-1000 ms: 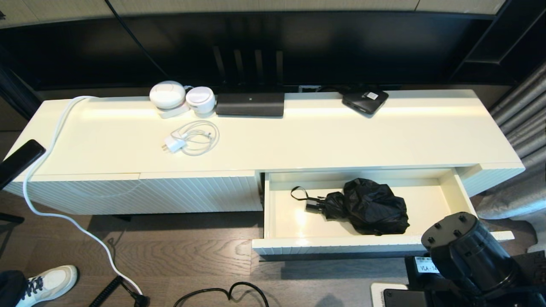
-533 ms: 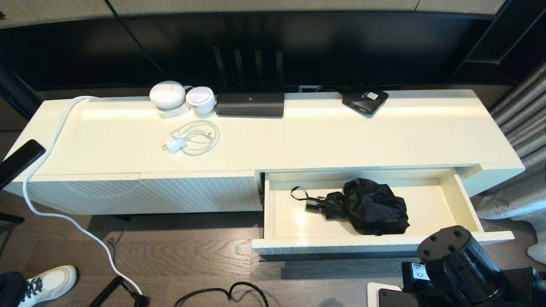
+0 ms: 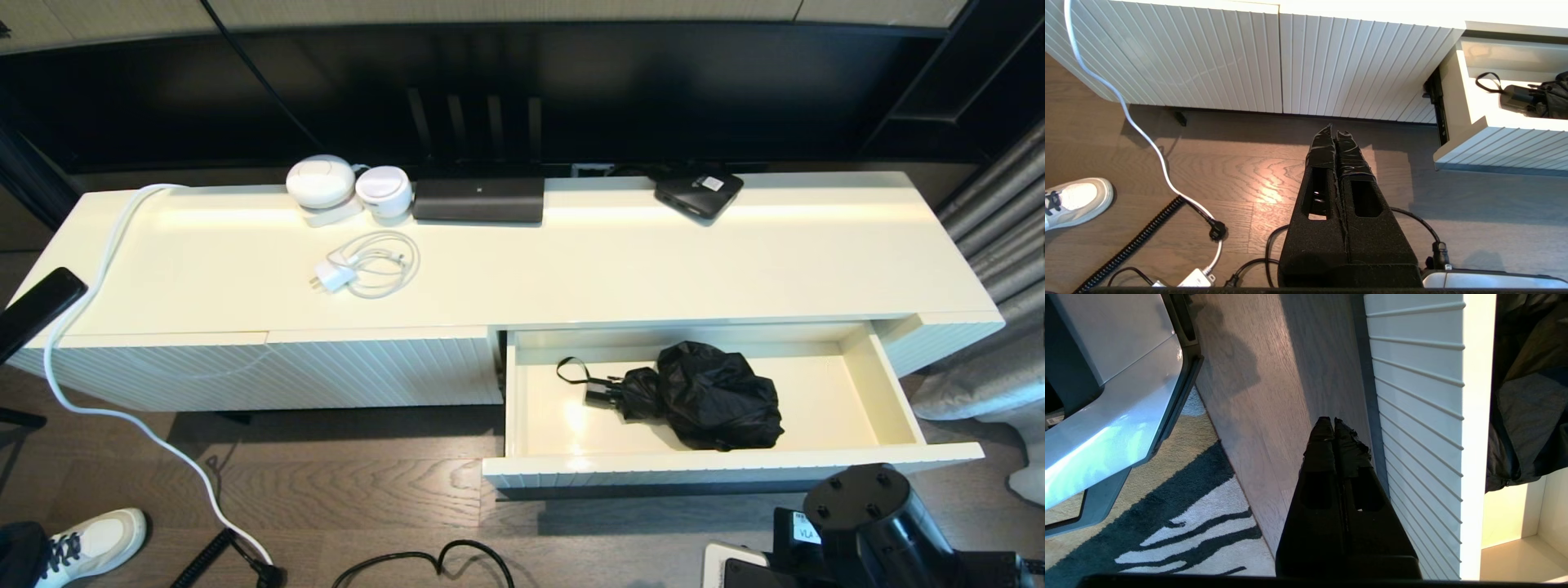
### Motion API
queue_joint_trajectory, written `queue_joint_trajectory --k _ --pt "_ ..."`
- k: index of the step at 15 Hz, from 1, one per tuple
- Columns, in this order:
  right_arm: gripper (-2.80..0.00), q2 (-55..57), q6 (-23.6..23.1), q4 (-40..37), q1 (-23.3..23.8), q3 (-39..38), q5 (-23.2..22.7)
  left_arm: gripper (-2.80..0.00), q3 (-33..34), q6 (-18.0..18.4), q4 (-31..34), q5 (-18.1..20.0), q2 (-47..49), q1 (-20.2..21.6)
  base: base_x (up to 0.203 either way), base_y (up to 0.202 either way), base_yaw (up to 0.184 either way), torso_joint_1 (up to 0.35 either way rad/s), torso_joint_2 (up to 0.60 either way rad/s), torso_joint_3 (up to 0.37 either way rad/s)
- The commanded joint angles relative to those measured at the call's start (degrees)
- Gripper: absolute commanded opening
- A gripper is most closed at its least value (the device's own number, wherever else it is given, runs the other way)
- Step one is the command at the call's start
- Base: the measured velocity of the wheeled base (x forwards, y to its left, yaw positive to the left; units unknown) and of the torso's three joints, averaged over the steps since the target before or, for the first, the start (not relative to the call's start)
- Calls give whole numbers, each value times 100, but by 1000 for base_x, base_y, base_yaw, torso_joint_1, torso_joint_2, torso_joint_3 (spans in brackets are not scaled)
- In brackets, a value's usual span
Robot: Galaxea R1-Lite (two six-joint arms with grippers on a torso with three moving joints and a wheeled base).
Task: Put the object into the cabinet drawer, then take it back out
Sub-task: Close the drawer
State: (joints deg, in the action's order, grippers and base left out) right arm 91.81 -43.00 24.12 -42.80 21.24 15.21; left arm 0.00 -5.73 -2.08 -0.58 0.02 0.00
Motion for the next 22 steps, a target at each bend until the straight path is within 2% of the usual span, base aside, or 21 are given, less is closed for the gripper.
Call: queue_joint_trajectory --k 1,6,14,22 --pt "-280 51 -25 183 0 -116 20 -280 0 -7 -2 -4 -2 0 0 0 0 0 0 0" --pt "-280 386 -25 1205 0 -395 26 -280 0 -7 -2 -4 -2 0 0 0 0 0 0 0" --pt "-280 1016 -47 2412 43 -589 26 -280 0 -7 -2 -4 -2 0 0 0 0 0 0 0" --pt "-280 1388 -220 3222 364 -559 -25 -280 0 -7 -2 -12 -2 0 0 0 0 0 0 0"
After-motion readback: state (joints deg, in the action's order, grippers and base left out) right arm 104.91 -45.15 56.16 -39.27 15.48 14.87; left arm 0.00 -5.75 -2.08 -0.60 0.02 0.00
